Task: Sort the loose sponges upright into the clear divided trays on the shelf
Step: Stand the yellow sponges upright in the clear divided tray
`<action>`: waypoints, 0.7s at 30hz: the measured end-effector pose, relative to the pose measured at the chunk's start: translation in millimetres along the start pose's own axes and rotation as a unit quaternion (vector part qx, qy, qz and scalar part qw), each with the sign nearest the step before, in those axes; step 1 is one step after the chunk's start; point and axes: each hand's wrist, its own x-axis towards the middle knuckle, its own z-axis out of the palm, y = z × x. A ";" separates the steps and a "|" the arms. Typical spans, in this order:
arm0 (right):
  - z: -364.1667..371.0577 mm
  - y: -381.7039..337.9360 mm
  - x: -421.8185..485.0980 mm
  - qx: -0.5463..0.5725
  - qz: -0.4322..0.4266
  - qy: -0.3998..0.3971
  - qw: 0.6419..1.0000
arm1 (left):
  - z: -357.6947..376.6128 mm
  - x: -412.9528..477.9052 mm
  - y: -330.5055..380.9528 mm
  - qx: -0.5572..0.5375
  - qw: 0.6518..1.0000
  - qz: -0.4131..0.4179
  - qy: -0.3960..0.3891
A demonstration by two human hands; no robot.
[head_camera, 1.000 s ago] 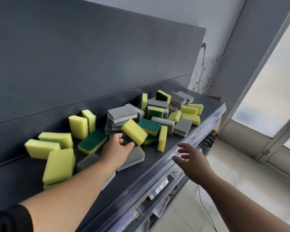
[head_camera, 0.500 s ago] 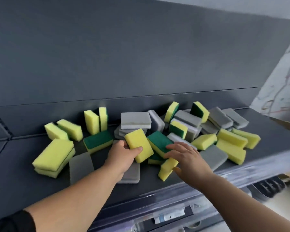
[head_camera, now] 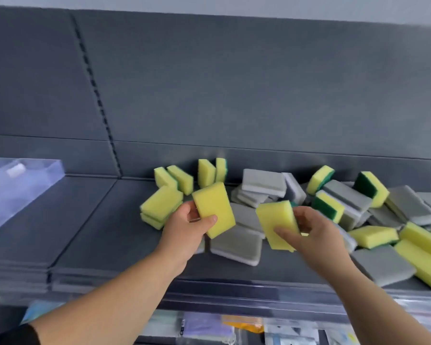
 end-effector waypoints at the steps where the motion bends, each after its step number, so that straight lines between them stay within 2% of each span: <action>1: 11.8 -9.3 0.2 0.009 0.005 -0.006 1.000 | -19.9 -4.8 1.2 0.002 1.000 0.003 0.012; 8: 148.1 -116.6 -51.2 0.081 -0.012 -0.127 0.989 | -205.6 -62.5 -7.3 0.003 0.994 -0.001 0.111; 15: 318.6 -204.2 -144.3 0.136 0.008 -0.277 0.951 | -418.0 -156.3 -48.0 0.034 0.973 -0.045 0.223; 21: 423.2 -286.2 -199.3 0.157 -0.017 -0.376 0.913 | -546.2 -220.6 -65.3 0.022 0.947 -0.076 0.313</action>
